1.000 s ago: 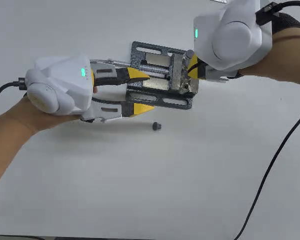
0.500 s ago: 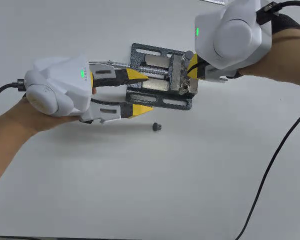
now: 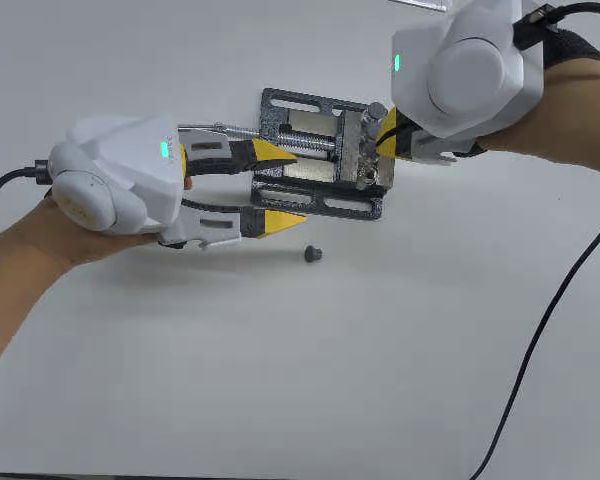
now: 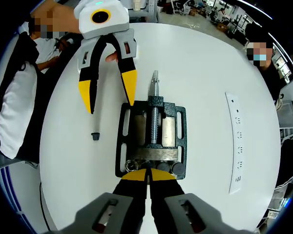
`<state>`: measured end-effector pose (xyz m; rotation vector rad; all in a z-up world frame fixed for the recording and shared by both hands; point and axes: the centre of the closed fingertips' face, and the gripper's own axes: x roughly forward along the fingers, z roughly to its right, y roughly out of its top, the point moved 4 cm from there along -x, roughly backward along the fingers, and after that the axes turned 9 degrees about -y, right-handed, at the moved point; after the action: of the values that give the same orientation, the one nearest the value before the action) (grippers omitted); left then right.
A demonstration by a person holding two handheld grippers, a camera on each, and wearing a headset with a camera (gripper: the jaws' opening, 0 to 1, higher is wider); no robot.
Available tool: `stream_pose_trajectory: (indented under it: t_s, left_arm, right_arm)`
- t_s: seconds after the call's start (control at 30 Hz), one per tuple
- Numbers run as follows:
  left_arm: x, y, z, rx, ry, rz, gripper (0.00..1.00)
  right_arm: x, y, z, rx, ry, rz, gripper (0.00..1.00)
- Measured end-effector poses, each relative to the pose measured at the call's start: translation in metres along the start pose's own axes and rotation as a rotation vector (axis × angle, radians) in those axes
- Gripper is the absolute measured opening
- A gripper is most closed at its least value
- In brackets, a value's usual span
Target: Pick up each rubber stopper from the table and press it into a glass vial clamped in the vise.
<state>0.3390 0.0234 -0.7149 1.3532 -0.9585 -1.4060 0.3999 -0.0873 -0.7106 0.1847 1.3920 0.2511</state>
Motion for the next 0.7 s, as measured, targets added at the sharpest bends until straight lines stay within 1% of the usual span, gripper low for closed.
stream_pose_trajectory:
  t_s: [0.33, 0.5, 0.6, 0.7]
  left_arm:
    - [-0.0008, -0.0003, 0.0003, -0.001, 0.002, -0.001, 0.31]
    - [-0.0007, 0.0005, -0.0001, 0.001, 0.003, 0.0, 0.31]
    - [-0.0006, 0.0004, -0.0002, 0.001, 0.002, 0.0, 0.31]
    - [-0.0006, 0.0006, -0.0003, 0.001, 0.003, 0.0, 0.31]
  right_arm:
    - [0.0006, 0.0003, -0.001, -0.007, 0.011, -0.001, 0.0]
    - [0.0008, 0.0004, -0.0011, 0.001, 0.02, -0.003, 0.0]
    - [0.0006, 0.0027, -0.0028, -0.023, 0.021, -0.02, 0.0]
    - [0.0008, 0.004, -0.0031, -0.031, 0.021, -0.038, 0.0]
